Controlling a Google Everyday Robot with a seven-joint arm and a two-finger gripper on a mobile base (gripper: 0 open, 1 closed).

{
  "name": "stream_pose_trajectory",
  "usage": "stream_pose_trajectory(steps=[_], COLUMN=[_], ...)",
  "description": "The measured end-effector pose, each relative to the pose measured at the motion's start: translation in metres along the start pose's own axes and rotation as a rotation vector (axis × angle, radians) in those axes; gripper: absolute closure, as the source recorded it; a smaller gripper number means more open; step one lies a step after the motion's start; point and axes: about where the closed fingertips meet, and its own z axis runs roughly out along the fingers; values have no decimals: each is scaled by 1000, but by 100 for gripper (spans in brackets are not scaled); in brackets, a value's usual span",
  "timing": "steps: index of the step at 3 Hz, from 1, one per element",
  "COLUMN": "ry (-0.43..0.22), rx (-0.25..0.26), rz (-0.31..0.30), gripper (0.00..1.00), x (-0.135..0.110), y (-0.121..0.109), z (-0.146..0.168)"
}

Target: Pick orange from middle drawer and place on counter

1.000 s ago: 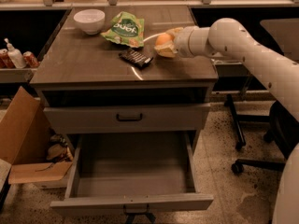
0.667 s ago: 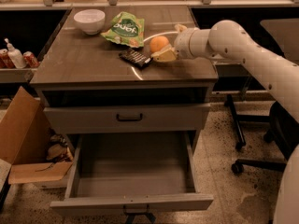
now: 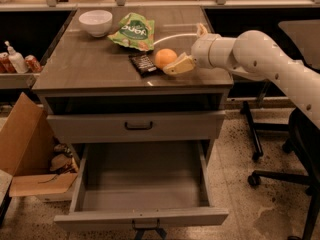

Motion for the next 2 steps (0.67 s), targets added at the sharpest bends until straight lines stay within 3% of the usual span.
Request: stream_pose_trajectory(steps=[2], ry=[-88], rx=[19], rz=[-76], gripper=[0], x=[-43], y=[11], z=[-38])
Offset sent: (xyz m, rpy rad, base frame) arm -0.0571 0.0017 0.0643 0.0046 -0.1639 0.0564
